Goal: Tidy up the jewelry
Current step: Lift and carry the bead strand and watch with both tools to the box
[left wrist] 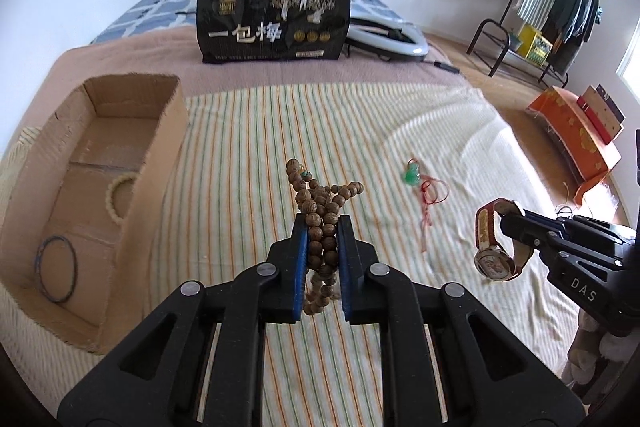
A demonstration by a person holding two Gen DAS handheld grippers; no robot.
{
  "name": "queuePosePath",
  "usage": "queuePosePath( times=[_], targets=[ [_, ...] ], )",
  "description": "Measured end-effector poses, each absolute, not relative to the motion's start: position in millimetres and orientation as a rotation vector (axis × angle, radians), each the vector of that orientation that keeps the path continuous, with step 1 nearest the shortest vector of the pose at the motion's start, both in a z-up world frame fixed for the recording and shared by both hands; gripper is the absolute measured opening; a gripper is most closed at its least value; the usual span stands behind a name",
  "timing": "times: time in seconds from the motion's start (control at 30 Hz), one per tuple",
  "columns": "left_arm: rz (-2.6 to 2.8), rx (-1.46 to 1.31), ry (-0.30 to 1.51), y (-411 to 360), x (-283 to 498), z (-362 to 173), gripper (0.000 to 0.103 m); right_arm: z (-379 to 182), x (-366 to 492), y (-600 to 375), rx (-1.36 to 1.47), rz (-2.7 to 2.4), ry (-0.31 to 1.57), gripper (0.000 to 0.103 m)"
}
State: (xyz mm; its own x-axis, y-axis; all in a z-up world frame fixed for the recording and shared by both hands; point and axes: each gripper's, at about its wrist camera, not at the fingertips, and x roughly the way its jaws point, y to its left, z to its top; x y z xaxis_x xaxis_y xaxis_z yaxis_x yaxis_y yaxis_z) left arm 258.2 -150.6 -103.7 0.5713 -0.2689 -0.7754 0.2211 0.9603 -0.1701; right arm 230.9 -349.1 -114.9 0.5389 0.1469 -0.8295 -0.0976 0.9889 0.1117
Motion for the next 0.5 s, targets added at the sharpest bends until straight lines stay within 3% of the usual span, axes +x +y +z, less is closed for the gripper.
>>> queuePosePath(
  times=[0.5],
  targets=[
    [-0.29,-0.09,0.825,-117.2,228.9,-51.5,0.012,-62.9,207.8,-330.6,0.035,0.151,0.914,0.007]
  ],
)
